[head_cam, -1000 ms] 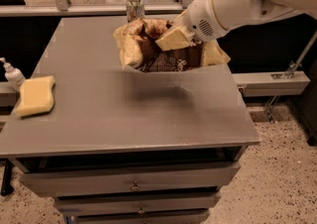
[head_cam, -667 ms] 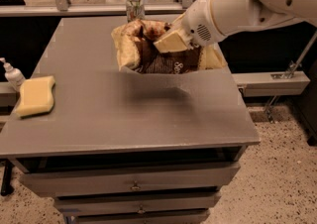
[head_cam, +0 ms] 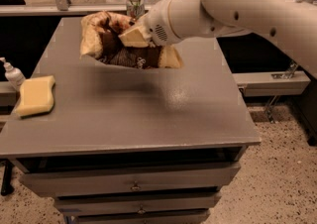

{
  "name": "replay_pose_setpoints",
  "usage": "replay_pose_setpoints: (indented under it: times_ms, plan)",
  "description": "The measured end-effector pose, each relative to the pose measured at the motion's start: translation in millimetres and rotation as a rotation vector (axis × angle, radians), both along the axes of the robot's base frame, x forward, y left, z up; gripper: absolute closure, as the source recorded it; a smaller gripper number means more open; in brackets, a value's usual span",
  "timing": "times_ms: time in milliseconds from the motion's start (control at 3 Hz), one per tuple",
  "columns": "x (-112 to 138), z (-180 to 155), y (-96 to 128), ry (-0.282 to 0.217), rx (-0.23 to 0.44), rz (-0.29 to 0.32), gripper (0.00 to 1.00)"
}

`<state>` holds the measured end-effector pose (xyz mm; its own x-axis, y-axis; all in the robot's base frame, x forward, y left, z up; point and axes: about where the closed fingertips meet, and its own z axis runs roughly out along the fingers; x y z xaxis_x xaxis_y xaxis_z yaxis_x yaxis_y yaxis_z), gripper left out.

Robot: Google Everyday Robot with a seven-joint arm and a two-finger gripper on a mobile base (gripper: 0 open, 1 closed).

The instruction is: Move brown chip bag near sponge

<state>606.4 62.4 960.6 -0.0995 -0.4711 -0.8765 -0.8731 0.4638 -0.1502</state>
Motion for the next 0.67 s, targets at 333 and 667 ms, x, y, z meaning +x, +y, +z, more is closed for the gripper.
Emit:
replay_pose_setpoints:
  times_ms: [333, 667]
  plan:
    - [23, -1, 44, -0.03, 0.039, -0.009, 1.0]
    - [51, -5, 77, -0.061, 0.069, -0.026, 1.0]
